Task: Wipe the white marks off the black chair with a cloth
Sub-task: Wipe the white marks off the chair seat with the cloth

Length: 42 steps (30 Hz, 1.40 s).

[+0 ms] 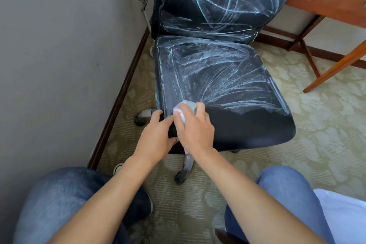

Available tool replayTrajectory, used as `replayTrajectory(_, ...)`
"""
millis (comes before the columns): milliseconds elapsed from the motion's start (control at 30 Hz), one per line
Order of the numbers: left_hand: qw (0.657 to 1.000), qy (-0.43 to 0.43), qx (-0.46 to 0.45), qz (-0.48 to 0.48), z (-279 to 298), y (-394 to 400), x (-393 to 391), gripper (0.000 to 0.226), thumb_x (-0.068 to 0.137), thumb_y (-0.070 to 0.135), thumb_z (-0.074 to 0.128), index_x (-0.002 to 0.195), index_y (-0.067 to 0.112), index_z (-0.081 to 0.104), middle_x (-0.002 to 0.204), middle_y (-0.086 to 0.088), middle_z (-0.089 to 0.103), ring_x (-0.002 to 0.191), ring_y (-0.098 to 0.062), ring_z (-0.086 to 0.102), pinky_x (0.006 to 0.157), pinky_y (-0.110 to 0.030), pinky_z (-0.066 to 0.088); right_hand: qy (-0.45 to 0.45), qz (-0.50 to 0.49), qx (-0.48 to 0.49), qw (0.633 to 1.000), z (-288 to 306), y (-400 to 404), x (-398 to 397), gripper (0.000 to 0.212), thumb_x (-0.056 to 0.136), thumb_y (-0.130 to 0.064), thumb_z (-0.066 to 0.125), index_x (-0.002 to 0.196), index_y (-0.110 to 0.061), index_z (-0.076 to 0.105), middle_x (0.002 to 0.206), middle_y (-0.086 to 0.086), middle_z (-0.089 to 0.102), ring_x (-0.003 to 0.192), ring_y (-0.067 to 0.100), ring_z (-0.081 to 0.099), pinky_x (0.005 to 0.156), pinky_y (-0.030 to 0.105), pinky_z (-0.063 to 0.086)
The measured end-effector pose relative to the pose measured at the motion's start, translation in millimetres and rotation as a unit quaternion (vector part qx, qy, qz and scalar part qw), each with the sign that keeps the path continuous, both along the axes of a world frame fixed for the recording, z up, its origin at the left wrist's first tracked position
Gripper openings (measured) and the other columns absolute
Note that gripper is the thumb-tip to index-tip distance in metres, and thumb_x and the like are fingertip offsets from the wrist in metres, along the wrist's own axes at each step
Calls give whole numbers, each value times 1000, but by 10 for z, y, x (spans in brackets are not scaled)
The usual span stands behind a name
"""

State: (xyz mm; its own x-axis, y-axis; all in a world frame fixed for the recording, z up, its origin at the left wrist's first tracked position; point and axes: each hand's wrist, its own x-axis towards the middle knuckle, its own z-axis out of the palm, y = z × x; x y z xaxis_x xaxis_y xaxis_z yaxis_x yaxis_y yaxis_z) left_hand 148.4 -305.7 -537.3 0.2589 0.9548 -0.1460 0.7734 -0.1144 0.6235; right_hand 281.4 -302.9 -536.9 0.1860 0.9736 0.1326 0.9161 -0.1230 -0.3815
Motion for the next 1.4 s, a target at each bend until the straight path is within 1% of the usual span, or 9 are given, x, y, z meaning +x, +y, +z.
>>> replayTrajectory(133, 997, -59, -10, 51, 23, 52, -68, 72, 84, 22, 87, 146, 18, 50, 151, -2, 46, 135, -24, 52, 110, -33, 40, -52, 75, -17, 996, 79, 96, 143, 25, 104, -53, 38, 123, -46, 52, 123, -3, 45, 102, 28, 56, 77, 46, 54)
replayTrajectory(367, 997, -41, -15, 68, 1, 56, 21, 68, 86, 23, 85, 142, 17, 49, 138, -5, 61, 126, -31, 60, 102, -44, 51, -42, -132, -59, 989, 88, 191, 826, 42, 102, -47, 50, 140, -30, 46, 131, 2, 51, 92, 33, 60, 73, 38, 42)
replayTrajectory(500, 995, -45, -30, 82, 33, 61, -5, 75, 85, 22, 86, 150, 16, 49, 142, -6, 62, 131, -28, 58, 103, -39, 48, 0, -29, -30, 999, 47, 213, 299, 35, 98, -39, 57, 132, -33, 54, 130, -2, 51, 95, 31, 61, 74, 37, 44)
replayTrajectory(667, 987, -97, -47, 118, 13, 89, -79, 58, 79, 18, 89, 132, 21, 63, 114, 1, 73, 110, -23, 68, 82, -32, 49, -16, 130, -28, 991, 97, 269, -105, 41, 94, -34, 61, 135, -32, 56, 127, -2, 48, 101, 31, 59, 79, 41, 52)
replayTrajectory(767, 986, -97, -60, 121, 32, 95, -95, 76, 79, 20, 91, 146, 21, 56, 133, -2, 69, 125, -22, 61, 94, -26, 44, -90, 147, -56, 983, 207, 370, 128, 35, 97, -38, 56, 132, -35, 56, 125, 0, 49, 98, 30, 59, 79, 41, 52)
replayTrajectory(933, 990, -80, -65, 96, 24, 112, -74, 85, 82, 23, 90, 156, 22, 47, 153, -7, 56, 140, -24, 53, 113, -33, 44, -90, -18, -86, 992, 225, 559, 605, 23, 100, -33, 49, 119, -27, 61, 118, 4, 51, 78, 32, 56, 65, 35, 43)
replayTrajectory(1100, 990, -72, -86, 82, -4, 129, -104, 83, 85, 24, 87, 157, 25, 45, 164, -13, 40, 153, -22, 35, 122, -33, 30, -38, 85, -35, 995, 145, 575, 241, 34, 96, -29, 57, 129, -24, 60, 125, 4, 51, 95, 35, 60, 76, 38, 48)
replayTrajectory(1233, 981, -132, -80, 120, 4, 166, -201, 46, 90, -1, 68, 130, 24, 72, 122, 3, 73, 120, -18, 65, 95, -21, 46, -61, 215, -6, 975, 59, 386, -26, 37, 92, -27, 62, 128, -21, 61, 114, 3, 51, 88, 32, 59, 69, 43, 54)
replayTrajectory(1400, 901, -256, -217, 274, 21, 376, -322, 23, 91, 3, 56, 95, 20, 70, 101, -8, 76, 99, -31, 74, 86, -53, 64, -156, 313, -43, 936, 178, 382, 213, 41, 92, -33, 60, 132, -28, 55, 115, -3, 47, 91, 28, 57, 67, 42, 54)
